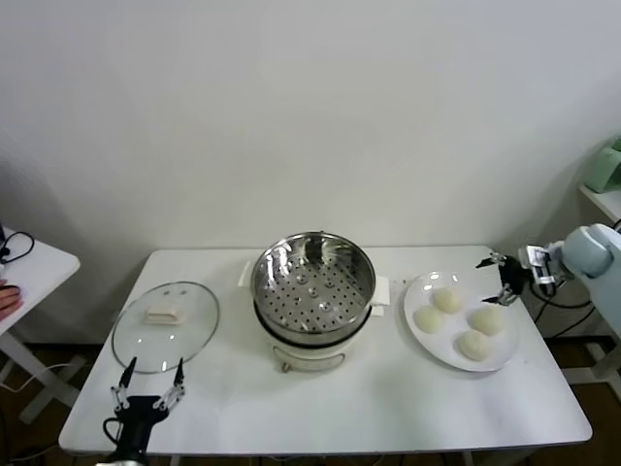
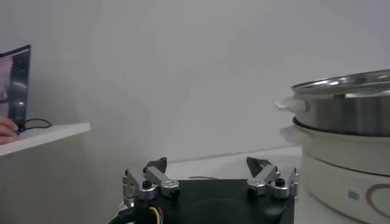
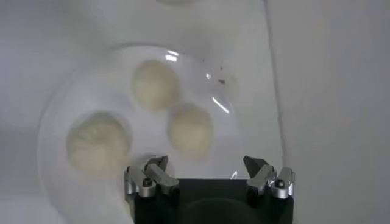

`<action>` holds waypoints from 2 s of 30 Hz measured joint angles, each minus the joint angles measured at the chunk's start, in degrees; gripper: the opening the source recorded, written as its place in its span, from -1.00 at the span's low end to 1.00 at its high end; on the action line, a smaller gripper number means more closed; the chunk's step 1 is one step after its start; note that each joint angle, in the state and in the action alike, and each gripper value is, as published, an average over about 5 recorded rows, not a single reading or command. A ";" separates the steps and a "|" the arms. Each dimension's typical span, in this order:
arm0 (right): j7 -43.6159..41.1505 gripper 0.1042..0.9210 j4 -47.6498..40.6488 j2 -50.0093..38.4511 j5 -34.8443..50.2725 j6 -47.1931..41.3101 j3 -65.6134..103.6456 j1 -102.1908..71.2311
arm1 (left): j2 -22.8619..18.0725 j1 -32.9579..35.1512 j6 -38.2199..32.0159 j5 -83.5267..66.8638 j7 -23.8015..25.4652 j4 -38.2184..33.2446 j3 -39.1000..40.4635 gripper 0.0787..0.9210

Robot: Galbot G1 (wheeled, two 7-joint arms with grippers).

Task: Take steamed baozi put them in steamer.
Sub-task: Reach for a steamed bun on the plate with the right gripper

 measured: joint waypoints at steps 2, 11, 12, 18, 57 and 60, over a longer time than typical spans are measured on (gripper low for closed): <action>-0.81 0.76 -2.88 2.13 -0.95 0.28 -1.77 1.48 | 0.05 -0.20 0.23 -0.19 -0.12 0.13 -0.16 0.77; -2.08 0.76 -12.56 10.07 -3.71 1.25 -5.31 4.28 | 0.29 -1.00 1.05 -0.59 -0.54 0.80 -0.71 0.77; -2.09 0.76 -13.42 10.81 -4.01 1.37 -5.40 4.38 | 0.34 -1.05 1.10 -0.65 -0.56 0.87 -0.73 0.77; -1.94 0.76 -17.89 14.55 -5.77 2.06 -5.33 5.02 | 0.54 -1.27 1.39 -1.04 -0.65 1.26 -0.80 0.77; -0.39 0.49 -26.73 21.38 -12.39 3.02 -2.40 4.43 | 0.74 -1.49 1.86 -1.61 -1.23 1.97 -0.76 0.77; -0.32 0.45 -26.73 21.40 -12.46 3.06 -2.07 4.29 | 0.74 -1.39 1.84 -1.61 -1.25 1.93 -0.76 0.77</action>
